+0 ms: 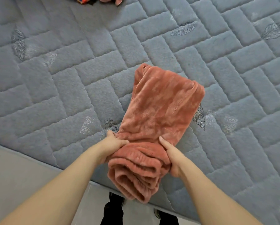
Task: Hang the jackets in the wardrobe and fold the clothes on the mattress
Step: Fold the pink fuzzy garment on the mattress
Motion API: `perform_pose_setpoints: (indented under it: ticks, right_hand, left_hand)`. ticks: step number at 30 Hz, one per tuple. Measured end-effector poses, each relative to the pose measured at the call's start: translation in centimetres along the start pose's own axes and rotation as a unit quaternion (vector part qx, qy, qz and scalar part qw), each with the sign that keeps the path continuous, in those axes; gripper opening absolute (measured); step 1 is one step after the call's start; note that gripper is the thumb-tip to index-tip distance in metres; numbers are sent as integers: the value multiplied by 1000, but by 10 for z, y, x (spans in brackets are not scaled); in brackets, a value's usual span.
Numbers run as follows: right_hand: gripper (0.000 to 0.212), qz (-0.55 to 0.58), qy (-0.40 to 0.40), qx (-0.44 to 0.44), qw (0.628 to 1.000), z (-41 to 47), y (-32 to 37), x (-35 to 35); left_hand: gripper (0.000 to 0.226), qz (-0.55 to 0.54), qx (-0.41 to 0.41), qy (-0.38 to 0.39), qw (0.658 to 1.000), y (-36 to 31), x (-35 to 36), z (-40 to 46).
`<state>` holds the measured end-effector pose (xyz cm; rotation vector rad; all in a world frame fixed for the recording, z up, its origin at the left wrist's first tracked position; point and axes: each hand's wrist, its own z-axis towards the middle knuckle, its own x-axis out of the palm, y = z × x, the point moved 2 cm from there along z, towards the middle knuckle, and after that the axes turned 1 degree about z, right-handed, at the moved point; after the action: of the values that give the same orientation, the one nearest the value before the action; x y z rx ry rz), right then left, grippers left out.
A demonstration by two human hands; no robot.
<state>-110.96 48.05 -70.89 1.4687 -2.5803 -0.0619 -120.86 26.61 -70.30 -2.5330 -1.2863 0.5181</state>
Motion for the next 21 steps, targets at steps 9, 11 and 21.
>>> perform_pose_setpoints:
  ticks: [9,11,21]
  right_hand:
    - [41,-403,-354,-448,715,-40,17,-31]
    - [34,-552,-233,-589,543,-46,-1,-23]
    - [86,-814,-125,-449,346,-22,-51,-9]
  left_hand:
    - [47,457,537,-137,696,17,-20,-38]
    - [62,618,585,-58,523,44,-22,-35]
    - [55,720,566,-4,402,49,-16,-3]
